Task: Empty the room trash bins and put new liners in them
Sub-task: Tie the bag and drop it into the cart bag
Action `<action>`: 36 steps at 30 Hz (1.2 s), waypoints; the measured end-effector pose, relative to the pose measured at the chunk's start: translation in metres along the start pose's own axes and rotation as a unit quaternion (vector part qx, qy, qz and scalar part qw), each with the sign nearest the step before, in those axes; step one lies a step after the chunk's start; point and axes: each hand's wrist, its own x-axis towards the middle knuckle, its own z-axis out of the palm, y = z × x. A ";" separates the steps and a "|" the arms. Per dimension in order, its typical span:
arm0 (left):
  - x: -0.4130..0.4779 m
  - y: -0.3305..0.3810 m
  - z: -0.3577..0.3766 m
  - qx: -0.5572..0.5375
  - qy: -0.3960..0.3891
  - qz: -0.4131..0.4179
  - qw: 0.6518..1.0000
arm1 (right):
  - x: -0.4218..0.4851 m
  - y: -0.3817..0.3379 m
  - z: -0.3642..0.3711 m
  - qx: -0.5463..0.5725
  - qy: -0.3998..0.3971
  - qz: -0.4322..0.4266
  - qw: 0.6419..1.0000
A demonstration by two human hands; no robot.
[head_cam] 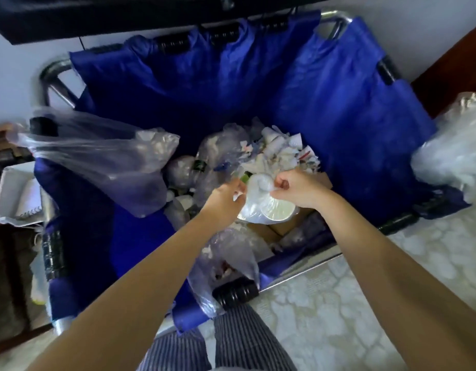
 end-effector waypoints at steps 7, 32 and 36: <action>0.015 -0.009 0.053 0.122 -0.166 -0.069 0.976 | 0.026 0.066 0.017 -0.035 -0.092 0.076 0.992; -0.263 -0.122 -0.165 0.166 0.180 -0.109 0.963 | -0.051 -0.299 0.121 -0.141 -0.096 -0.316 0.933; -0.357 -0.166 -0.187 0.144 0.218 -0.140 0.955 | -0.102 -0.370 0.172 -0.207 -0.118 -0.373 0.897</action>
